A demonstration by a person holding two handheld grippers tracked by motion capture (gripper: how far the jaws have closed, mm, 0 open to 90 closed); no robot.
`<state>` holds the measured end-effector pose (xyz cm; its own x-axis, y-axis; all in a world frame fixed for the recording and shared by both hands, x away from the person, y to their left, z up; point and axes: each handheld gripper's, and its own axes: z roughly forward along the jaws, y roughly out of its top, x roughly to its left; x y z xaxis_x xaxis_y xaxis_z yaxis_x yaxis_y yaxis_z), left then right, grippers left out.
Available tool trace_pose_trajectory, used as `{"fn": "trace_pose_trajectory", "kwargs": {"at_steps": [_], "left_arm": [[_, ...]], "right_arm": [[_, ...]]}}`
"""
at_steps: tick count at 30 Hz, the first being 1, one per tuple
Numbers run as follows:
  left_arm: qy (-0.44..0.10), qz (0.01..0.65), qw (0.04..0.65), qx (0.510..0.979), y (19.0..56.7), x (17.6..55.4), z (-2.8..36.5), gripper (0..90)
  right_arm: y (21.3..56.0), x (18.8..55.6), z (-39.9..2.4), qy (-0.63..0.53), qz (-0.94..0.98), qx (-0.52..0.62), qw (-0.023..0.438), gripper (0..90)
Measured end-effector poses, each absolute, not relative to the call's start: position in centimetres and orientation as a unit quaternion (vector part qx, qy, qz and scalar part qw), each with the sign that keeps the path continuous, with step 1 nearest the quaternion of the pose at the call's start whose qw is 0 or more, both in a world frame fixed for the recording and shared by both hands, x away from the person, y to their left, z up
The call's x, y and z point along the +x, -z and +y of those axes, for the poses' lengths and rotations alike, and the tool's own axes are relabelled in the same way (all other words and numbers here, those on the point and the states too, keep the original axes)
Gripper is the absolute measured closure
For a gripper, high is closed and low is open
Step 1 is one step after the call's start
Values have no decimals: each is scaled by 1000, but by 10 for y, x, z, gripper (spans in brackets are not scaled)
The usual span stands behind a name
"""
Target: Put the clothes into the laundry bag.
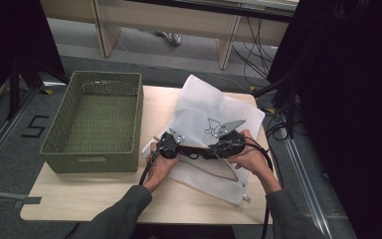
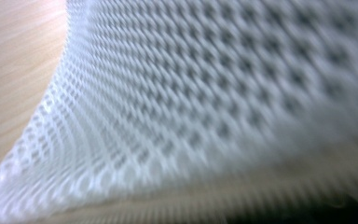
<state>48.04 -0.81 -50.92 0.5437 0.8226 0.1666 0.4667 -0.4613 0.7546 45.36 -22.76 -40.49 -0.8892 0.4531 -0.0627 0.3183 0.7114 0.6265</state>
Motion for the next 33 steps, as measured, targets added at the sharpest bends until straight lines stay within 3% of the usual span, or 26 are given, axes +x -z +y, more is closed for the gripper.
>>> {"fn": "trace_pose_trajectory", "kwargs": {"at_steps": [5, 11, 22, 33], "left_arm": [[-263, 418, 342, 799, 512, 484, -12, 878], [-254, 398, 344, 812, 504, 474, -6, 832], [-215, 336, 364, 842, 491, 425, 3, 781], [-185, 329, 387, 841, 479, 391, 27, 756]], "right_arm": [[406, 455, -227, -316, 920, 204, 111, 852], [407, 453, -226, -311, 921, 206, 114, 850], [406, 447, -222, -301, 923, 196, 139, 815], [416, 432, -216, -256, 937, 150, 184, 842]]}}
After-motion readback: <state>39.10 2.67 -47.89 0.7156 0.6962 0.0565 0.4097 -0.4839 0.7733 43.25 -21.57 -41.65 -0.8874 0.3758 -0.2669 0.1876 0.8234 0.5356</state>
